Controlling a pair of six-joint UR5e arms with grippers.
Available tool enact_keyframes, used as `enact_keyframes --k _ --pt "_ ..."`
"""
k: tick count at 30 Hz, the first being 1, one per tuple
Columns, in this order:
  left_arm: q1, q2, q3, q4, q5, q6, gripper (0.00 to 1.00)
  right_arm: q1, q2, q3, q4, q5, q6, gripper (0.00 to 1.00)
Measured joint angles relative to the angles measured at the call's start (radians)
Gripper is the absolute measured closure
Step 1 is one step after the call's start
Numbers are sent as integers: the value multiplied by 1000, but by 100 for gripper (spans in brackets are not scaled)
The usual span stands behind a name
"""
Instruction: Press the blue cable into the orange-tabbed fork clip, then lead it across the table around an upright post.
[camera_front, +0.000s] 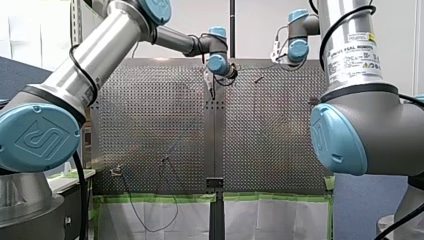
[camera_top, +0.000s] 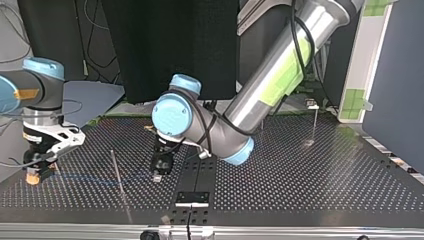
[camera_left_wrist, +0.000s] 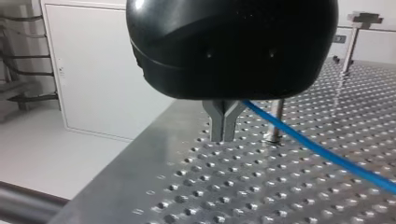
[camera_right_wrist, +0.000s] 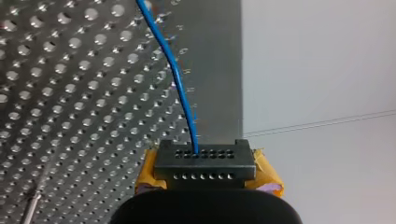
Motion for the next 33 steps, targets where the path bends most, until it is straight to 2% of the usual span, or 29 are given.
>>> enact_keyframes --k 6,11,16,20,26,33 --pt "0 -3 45 -1 2 -4 99 -22 28 0 -3 -34 19 100" --pt "-5 -21 51 -7 2 -3 99 -33 37 0 -5 -47 24 100" --pt "-16 -64 51 -18 -1 17 99 -43 53 1 -6 -59 28 100" --pt "-23 -83 43 -17 -4 24 99 -47 65 1 -5 -63 29 100" --pt "-20 -87 0 5 -4 25 99 -47 79 9 -6 -64 29 100" --pt "-17 -88 -26 26 -5 22 99 -42 120 55 -24 -65 28 100"
